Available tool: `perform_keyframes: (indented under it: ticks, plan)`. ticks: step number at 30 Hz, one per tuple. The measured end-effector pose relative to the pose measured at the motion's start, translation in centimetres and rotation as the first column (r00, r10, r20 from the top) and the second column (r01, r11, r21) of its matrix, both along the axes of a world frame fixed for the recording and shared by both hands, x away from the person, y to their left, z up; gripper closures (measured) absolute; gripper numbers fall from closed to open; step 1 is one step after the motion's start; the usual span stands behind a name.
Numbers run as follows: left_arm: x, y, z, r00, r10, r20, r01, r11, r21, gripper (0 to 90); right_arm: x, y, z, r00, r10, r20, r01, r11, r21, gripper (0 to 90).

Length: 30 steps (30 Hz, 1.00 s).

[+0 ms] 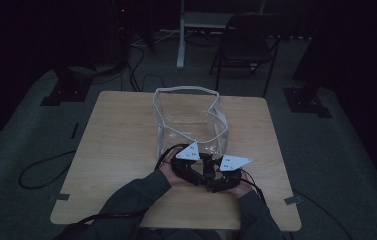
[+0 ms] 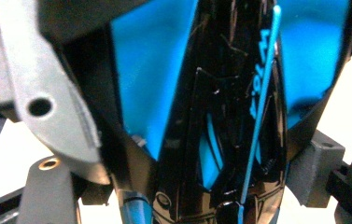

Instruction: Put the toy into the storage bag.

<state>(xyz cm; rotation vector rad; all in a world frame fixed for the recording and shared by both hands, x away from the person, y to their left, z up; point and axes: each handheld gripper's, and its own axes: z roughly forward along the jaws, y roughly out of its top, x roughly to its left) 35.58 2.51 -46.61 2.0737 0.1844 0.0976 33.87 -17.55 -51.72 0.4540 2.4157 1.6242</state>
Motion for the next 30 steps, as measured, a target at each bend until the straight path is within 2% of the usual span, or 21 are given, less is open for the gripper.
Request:
perform_keyframes:
  ticks: [7,15,24,28,30]
  plan:
    - [-0.3,0.1,0.7,0.9996,-0.006,0.029,0.006,0.9999,0.01,23.8,-0.2,-0.2,0.4,0.9997,0.003,-0.024,-0.003,0.9999,-0.01,22.2]
    - [-0.3,1.5,2.3,0.9978,-0.002,0.066,0.002,1.0,0.001,23.8,-0.3,-1.2,0.7,0.9991,-0.021,-0.036,0.02,0.9998,-0.006,14.1]
    - [-0.4,3.1,3.3,0.9969,0.007,0.078,-0.007,1.0,0.0,23.8,-1.0,-2.3,0.9,0.9986,-0.011,-0.051,0.009,0.9993,-0.035,13.5]
    - [-0.6,3.6,3.9,0.9962,0.005,0.087,-0.005,1.0,0.001,23.8,-1.1,-3.5,0.8,0.9971,-0.055,-0.053,0.053,0.998,-0.036,14.6]
    - [-0.7,3.9,4.3,0.9954,0.002,0.096,-0.003,1.0,0.002,23.8,-0.8,-3.9,0.6,0.9911,-0.119,-0.06,0.116,0.9916,-0.057,17.7]
